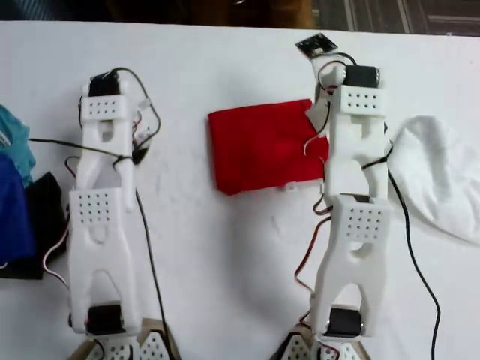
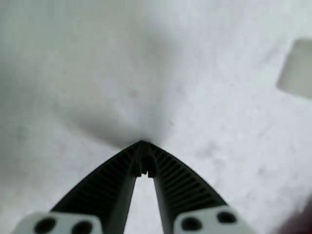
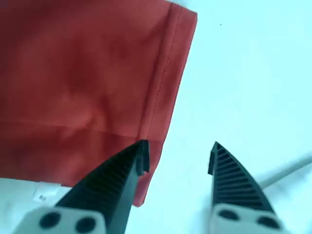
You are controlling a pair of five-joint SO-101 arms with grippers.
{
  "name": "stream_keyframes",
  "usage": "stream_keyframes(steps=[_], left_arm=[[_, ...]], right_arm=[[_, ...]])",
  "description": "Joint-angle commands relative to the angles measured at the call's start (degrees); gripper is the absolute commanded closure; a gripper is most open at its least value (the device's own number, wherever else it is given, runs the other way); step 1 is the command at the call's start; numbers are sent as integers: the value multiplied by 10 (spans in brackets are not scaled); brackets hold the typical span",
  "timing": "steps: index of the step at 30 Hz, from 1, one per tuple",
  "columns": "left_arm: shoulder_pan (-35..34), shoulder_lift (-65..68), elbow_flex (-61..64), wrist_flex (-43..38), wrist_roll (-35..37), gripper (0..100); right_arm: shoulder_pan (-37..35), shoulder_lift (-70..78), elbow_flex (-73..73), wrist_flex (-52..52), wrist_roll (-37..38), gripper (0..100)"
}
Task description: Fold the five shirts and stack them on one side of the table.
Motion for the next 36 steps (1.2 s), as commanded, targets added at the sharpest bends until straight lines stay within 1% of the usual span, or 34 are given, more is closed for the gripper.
stream_keyframes(steps=[1, 6, 10, 13, 20, 23, 25, 26, 29, 31, 32, 36], left_arm=[[-25, -4, 6, -4, 2, 974], [-20, -4, 6, -4, 1, 974], [-20, -4, 6, -7, 1, 975], [-19, -4, 6, -7, 1, 975], [-19, -4, 6, -7, 1, 975], [-19, -4, 6, -7, 1, 975], [-19, -4, 6, -7, 1, 975], [-19, -4, 6, -7, 1, 975], [-19, -4, 6, -7, 1, 975], [-19, -4, 6, -7, 1, 975], [-19, -4, 6, -7, 1, 975], [-19, -4, 6, -7, 0, 975]], right_arm=[[-14, 6, -19, -21, 4, 779], [-19, 37, -19, -52, 4, 731], [-32, 45, -19, -54, 3, 729], [-35, 60, -11, -78, 0, 729], [-35, 147, -49, -82, -97, 729], [-36, 162, -78, -68, -142, 731], [-44, 167, -84, -42, -154, 767], [-51, 171, -87, -29, -153, 811], [-62, 177, -91, -5, -148, 998], [-68, 178, -91, 9, -148, 959], [-68, 178, -91, 15, -147, 981], [-59, 175, -91, 14, -143, 980]])
